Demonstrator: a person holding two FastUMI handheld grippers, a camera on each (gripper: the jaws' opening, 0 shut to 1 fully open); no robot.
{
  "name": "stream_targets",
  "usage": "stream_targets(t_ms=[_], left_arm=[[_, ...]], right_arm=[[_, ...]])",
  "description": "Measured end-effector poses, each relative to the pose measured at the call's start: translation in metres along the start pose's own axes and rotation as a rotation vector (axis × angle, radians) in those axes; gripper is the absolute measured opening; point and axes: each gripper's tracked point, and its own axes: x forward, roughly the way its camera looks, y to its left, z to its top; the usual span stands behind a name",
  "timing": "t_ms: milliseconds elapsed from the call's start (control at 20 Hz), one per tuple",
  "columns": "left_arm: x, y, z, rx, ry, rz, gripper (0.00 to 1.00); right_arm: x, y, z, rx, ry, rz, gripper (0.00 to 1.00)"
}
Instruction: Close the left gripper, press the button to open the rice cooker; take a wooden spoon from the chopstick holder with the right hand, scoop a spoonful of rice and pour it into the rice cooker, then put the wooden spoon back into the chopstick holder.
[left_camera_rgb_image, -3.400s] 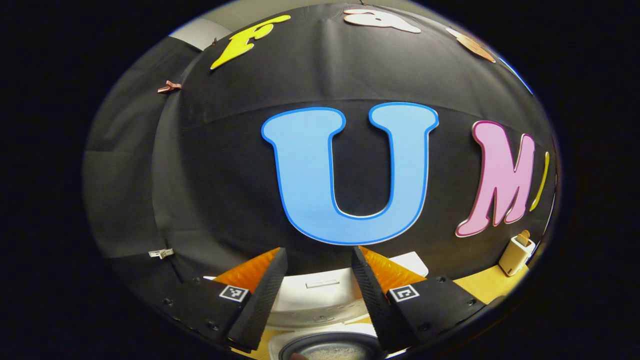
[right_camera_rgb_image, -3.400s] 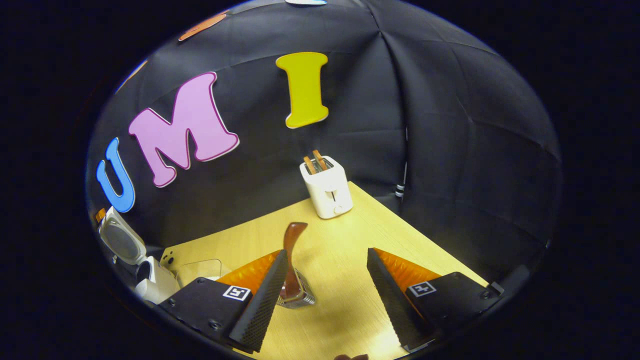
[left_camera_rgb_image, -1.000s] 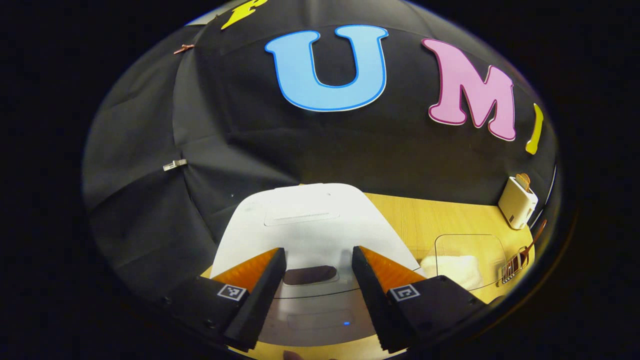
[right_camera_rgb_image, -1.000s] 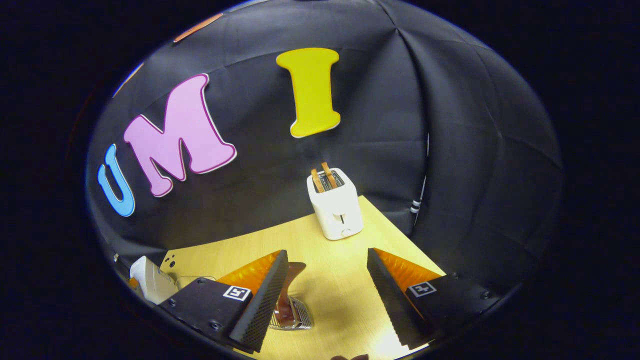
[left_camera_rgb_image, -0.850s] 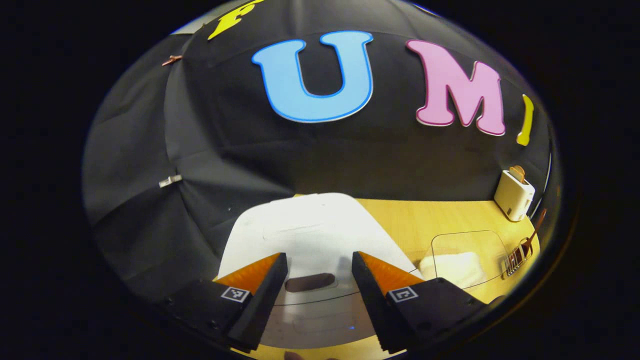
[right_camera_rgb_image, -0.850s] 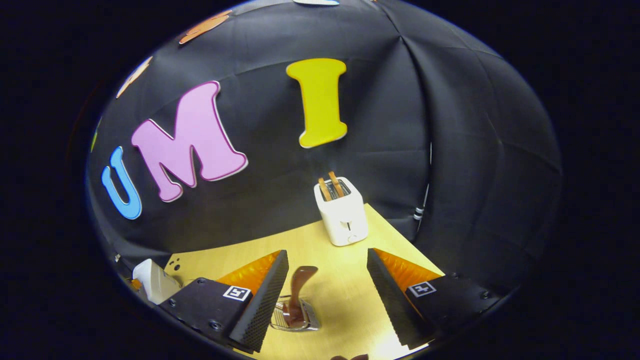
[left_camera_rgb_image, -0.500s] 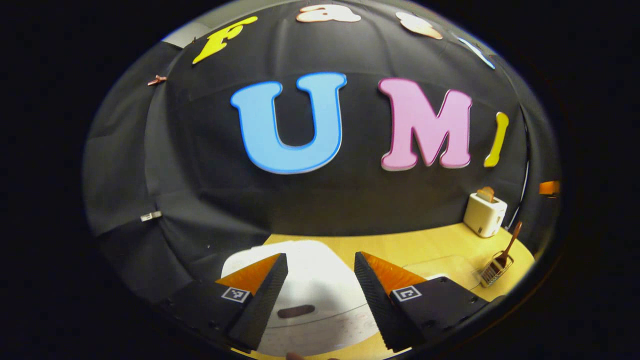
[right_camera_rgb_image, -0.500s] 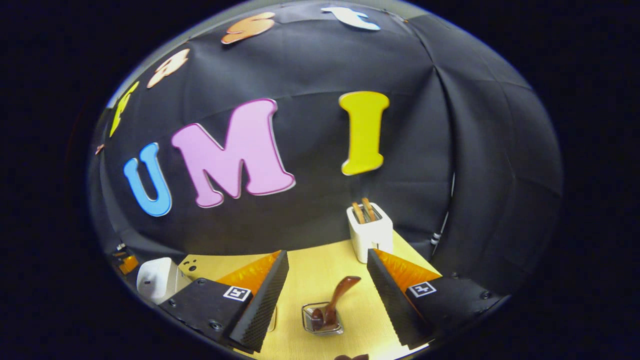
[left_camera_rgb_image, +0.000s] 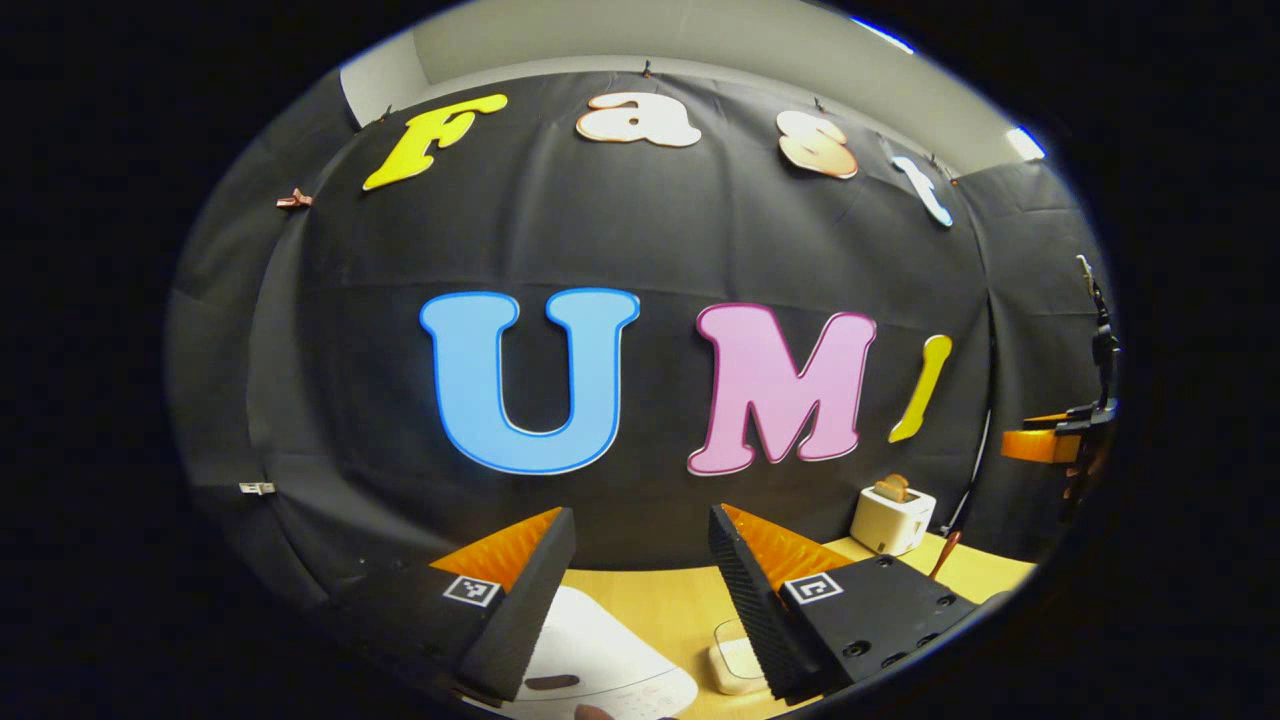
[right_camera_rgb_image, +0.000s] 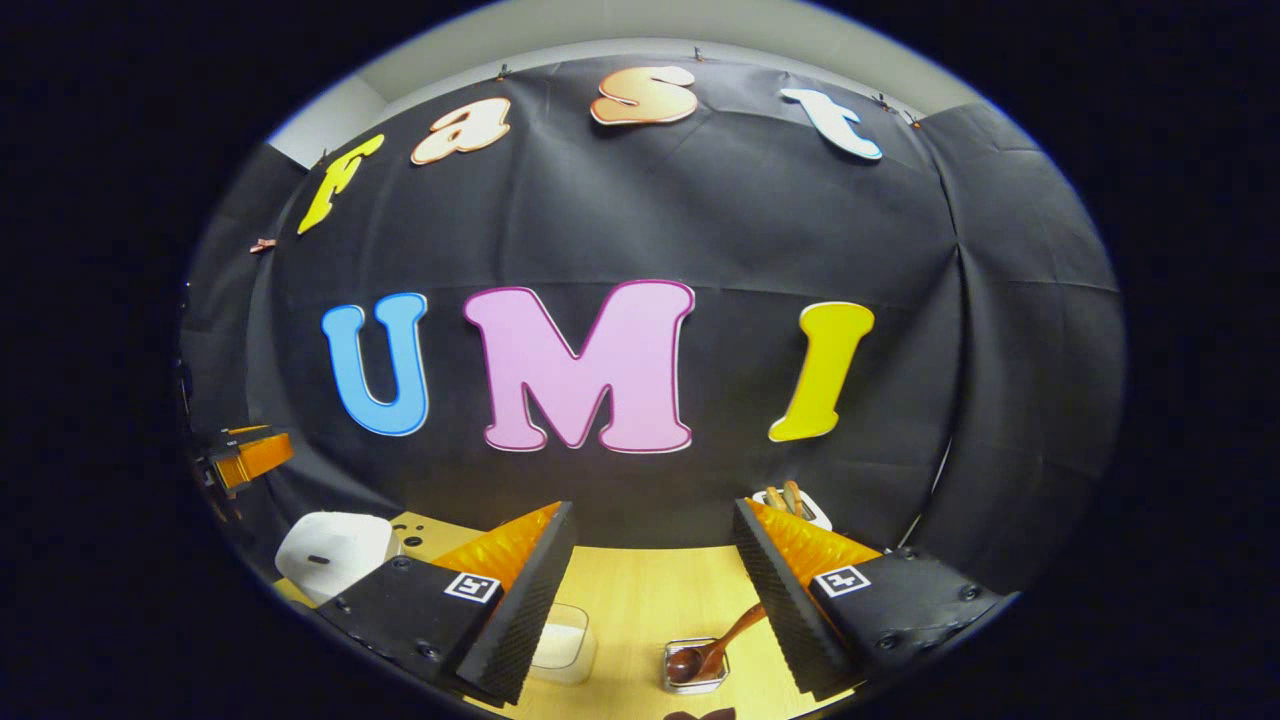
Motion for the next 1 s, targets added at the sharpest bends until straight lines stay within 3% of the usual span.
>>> stream_targets(t_ms=[500,1000], left_arm=[[-0.01,-0.032,0.0,-0.03,0.017,-0.117,0.88],[-0.026,-0.027,-0.002,-0.044,0.03,-0.107,0.88]], right_arm=[[-0.036,0.013,0.011,-0.063,-0.016,-0.018,0.96],[-0.044,0.027,0.011,-0.071,-0.018,0.009,0.96]])
